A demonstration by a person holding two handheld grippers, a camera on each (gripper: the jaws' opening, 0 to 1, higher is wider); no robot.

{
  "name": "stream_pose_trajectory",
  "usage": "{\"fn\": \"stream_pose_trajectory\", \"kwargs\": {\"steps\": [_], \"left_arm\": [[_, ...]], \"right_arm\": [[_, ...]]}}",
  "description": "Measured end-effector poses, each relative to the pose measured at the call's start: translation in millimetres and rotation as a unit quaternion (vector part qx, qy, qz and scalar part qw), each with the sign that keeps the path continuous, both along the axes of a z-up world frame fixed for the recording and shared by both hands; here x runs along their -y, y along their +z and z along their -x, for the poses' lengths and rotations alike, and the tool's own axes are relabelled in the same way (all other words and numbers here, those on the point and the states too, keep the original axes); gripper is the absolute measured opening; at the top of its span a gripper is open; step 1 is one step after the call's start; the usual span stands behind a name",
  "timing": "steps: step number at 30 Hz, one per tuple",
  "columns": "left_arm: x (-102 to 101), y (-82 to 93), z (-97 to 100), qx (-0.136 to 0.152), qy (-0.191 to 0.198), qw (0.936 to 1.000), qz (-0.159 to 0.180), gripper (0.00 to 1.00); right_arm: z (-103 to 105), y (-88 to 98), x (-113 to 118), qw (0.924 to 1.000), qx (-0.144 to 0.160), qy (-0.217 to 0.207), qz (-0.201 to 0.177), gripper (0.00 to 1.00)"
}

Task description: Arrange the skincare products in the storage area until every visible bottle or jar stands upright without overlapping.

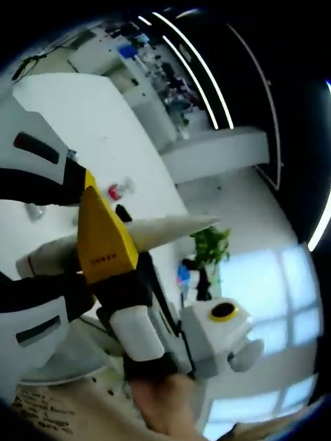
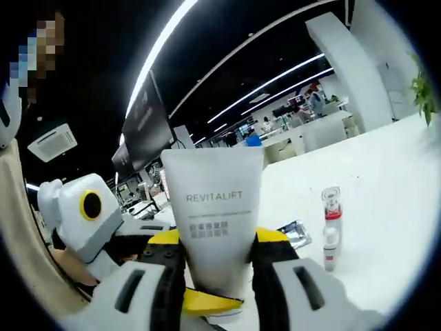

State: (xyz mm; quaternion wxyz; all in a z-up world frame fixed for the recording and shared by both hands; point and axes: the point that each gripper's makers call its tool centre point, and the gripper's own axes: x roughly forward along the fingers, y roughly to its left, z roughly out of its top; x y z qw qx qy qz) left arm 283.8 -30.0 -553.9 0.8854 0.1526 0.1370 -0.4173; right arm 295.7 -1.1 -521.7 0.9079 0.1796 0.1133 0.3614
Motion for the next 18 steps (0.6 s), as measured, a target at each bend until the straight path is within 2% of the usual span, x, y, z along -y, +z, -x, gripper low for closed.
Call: {"fn": "stream_pose_trajectory", "kwargs": {"steps": [3,7,8,10,12,14,18], "left_arm": [[1.3,-4.4,-2.0,-0.003,0.009,0.9999,-0.008,0.30],[-4.0,-7.3,-2.5,-0.001,0.021,0.9996,-0.018,0.22],[-7.6,-7.6,-3.1,-0.009,0.020,0.9997,-0.006,0.21],[-8.3,-7.8,-1.4,-0.011,0.013,0.9998,-0.004,0.19],[-6.6,-8.7,0.3,-0.014,0.008,0.9999,-0.004,0.18],[-4.9,-10.2,1.7,-0.033,0.005,0.9994,0.014,0.18],[-2.5,-10.5,4.9,-0.049,-0.007,0.9982,0.033,0.17]], "right_arm": [[5.5,3.6,-10.0,0.9998,-0.006,0.001,-0.016,0.37],[8.8,-0.6,-16.8,1.0000,-0.005,-0.001,0.000,0.37],[10.2,-1.1,-16.2,0.9999,-0.011,0.002,-0.009,0.37],[11.1,-2.3,-15.0,0.9998,-0.014,0.002,-0.015,0.37],[11.8,-2.7,-15.4,0.9998,-0.014,0.008,-0.013,0.37],[13.9,-3.1,-14.5,0.9996,-0.013,0.020,-0.013,0.38],[17.1,-2.4,-15.6,0.9989,0.000,0.048,0.004,0.38]]}}
